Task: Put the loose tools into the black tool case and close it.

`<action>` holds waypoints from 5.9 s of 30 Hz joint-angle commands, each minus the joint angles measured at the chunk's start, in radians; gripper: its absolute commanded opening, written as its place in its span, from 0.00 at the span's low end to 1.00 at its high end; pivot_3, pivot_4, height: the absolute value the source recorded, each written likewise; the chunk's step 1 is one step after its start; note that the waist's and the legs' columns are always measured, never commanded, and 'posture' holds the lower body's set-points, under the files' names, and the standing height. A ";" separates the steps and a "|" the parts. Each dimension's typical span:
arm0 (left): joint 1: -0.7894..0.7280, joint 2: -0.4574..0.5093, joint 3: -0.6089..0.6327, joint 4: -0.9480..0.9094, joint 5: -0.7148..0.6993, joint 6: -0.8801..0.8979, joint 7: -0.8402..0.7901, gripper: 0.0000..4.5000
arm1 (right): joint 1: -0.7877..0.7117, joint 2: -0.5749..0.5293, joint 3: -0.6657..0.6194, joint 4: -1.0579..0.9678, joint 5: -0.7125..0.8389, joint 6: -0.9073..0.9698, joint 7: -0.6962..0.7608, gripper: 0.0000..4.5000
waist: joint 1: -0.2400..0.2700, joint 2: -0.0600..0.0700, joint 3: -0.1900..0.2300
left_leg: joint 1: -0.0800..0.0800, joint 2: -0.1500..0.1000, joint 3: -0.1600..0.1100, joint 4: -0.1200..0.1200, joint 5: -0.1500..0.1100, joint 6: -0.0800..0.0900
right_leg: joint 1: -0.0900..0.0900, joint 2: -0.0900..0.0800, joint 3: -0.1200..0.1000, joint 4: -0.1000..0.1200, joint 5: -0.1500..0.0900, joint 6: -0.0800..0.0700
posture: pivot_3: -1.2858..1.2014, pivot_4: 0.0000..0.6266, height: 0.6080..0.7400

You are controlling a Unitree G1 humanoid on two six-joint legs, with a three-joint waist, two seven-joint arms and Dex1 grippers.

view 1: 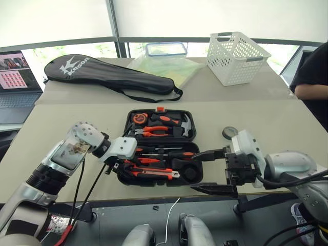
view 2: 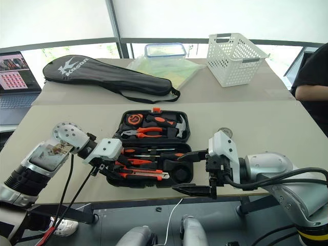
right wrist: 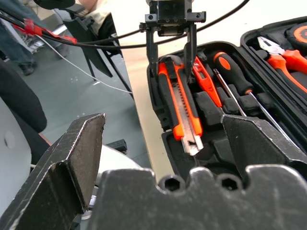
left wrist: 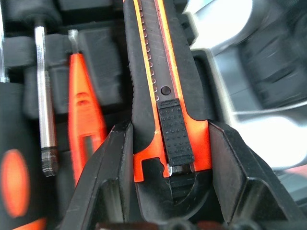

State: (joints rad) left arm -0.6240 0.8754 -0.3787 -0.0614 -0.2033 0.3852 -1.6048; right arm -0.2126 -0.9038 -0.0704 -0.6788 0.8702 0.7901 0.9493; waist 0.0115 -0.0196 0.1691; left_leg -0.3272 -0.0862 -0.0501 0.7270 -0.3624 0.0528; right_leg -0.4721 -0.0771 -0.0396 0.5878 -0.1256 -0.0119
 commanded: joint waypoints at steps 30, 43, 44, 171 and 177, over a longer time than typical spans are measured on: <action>0.021 0.017 0.024 -0.019 -0.006 -0.092 0.003 0.01 | 0.011 -0.005 0.000 0.011 -0.074 -0.075 0.046 1.00 | 0.000 0.000 0.000 | 0.000 0.000 0.000 0.001 0.000 0.000 | 0.000 -0.001 0.001 0.002 0.000 0.000 | 0.52 0.24 1.00; 0.051 -0.045 -0.027 0.063 0.189 -0.284 0.134 0.01 | 0.022 -0.011 -0.010 0.000 -0.071 -0.072 0.039 1.00 | 0.019 0.004 -0.003 | 0.011 0.002 -0.001 0.001 -0.003 0.005 | 0.015 0.000 0.000 -0.003 -0.002 0.003 | 0.52 0.24 1.00; 0.044 -0.049 -0.017 0.058 0.173 -0.268 0.130 0.01 | 0.021 -0.013 -0.010 0.000 -0.071 -0.072 0.040 1.00 | 0.024 0.004 -0.003 | 0.011 0.002 -0.001 0.001 -0.003 0.005 | 0.015 -0.001 0.000 -0.003 -0.003 0.007 | 0.52 0.24 1.00; 0.369 -0.081 0.330 -0.007 -0.109 -0.057 0.474 0.02 | -0.238 0.178 0.212 0.653 -0.504 -0.328 0.312 0.00 | -0.005 0.005 -0.001 | -0.001 -0.001 0.000 0.000 0.002 -0.002 | -0.003 -0.001 0.000 0.004 0.003 0.000 | 0.52 0.24 1.00; 0.417 -0.079 0.299 -0.073 -0.109 -0.046 0.438 0.02 | -0.140 0.151 0.188 0.567 -0.482 -0.326 0.344 0.00 | 0.000 0.005 -0.001 | -0.002 -0.001 -0.001 0.000 0.002 -0.002 | -0.003 -0.001 0.000 0.004 0.002 0.000 | 0.52 0.24 1.00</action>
State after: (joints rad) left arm -0.2257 0.8159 -0.0232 -0.0273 -0.2645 0.3458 -1.1025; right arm -0.3624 -0.7658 0.1279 -0.0136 0.3039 0.4674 1.2486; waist 0.0115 -0.0148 0.1684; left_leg -0.3290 -0.0875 -0.0509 0.7272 -0.3607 0.0511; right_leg -0.4752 -0.0779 -0.0398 0.5912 -0.1231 -0.0114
